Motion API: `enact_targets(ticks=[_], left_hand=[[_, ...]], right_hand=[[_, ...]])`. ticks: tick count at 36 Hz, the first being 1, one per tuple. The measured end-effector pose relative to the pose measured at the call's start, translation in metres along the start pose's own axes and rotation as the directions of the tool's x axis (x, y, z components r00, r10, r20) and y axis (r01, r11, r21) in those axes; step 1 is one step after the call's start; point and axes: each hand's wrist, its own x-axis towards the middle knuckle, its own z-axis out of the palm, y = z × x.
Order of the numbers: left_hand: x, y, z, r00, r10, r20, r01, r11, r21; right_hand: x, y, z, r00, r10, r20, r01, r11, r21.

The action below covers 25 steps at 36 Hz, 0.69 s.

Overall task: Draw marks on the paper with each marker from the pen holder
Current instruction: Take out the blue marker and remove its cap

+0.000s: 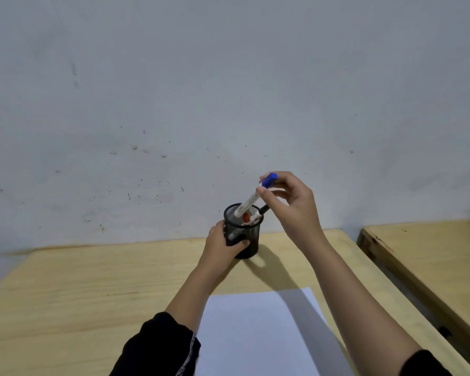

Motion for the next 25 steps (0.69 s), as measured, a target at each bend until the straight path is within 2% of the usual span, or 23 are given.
enact_targets(ticks=[5, 8, 19, 25], left_hand=[[-0.027, 0.023, -0.017, 0.999, -0.038, 0.008, 0.038, 0.992, -0.116], [-0.04, 0.033, -0.029, 0.999, -0.018, -0.036, 0.015, 0.997, -0.079], [-0.117, 0.09, -0.06, 0.958, 0.284, -0.032, -0.285, 0.942, -0.18], [-0.148, 0.095, -0.067, 0.936, 0.35, 0.025, -0.346, 0.934, -0.092]], right_hand=[[-0.021, -0.024, -0.005, 0.979, 0.008, -0.201, 0.013, 0.994, 0.106], [-0.04, -0.035, -0.006, 0.969, 0.03, -0.244, -0.005, 0.995, 0.103], [-0.11, -0.039, -0.002, 0.987, 0.155, -0.036, -0.159, 0.975, -0.152], [-0.13, -0.045, 0.003, 0.984, 0.157, 0.083, -0.127, 0.95, -0.283]])
